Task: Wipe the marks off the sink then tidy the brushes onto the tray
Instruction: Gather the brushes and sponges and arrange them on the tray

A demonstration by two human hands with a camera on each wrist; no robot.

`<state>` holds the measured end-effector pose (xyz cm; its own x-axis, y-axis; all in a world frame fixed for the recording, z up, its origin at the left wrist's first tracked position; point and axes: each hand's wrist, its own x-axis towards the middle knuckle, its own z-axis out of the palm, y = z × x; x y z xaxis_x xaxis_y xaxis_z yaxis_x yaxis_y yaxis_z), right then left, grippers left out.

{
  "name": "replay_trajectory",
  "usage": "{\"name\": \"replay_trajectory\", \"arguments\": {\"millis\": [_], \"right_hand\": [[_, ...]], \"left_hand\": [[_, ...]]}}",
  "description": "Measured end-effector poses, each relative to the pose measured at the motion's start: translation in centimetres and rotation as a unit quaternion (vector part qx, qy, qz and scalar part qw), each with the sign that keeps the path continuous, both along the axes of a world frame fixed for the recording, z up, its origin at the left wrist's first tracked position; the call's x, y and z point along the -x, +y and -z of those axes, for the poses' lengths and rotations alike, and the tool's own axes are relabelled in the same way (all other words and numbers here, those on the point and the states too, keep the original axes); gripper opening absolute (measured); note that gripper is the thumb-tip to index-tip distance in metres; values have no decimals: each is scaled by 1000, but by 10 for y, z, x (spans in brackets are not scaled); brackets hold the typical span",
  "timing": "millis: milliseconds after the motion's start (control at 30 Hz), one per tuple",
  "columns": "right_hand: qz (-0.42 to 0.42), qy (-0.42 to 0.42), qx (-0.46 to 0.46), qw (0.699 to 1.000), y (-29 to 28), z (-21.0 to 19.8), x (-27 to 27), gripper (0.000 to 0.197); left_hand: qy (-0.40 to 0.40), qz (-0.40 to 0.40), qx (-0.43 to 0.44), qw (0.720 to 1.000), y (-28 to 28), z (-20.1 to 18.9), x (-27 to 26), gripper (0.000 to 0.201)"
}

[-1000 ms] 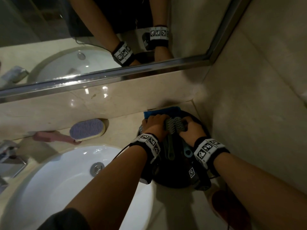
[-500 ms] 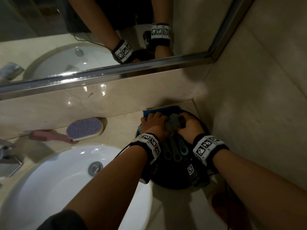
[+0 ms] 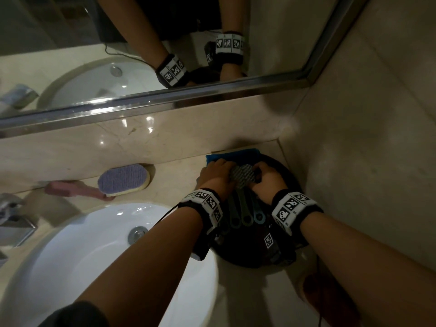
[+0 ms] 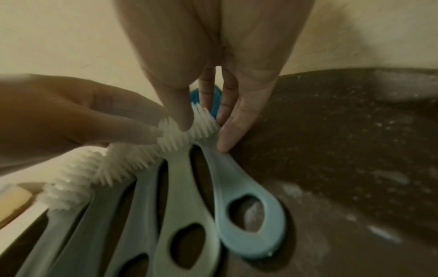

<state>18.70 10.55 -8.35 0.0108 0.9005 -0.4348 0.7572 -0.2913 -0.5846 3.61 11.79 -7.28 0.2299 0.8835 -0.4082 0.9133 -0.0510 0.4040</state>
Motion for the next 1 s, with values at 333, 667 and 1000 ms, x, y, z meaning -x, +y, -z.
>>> {"name": "replay_trajectory", "arguments": {"millis": [333, 667, 1000], "right_hand": [[-49, -44, 10, 998, -10, -49, -15, 49], [-194, -203, -61, 958, -56, -144, 30, 41], [-232, -255, -104, 933, -98, -197, 78, 43]], "left_hand": [[-28, -7, -5, 1000, -22, -40, 16, 53], [70, -10, -95, 993, -67, -141, 79, 57], [120, -48, -132, 983, -136, -185, 125, 56]]}}
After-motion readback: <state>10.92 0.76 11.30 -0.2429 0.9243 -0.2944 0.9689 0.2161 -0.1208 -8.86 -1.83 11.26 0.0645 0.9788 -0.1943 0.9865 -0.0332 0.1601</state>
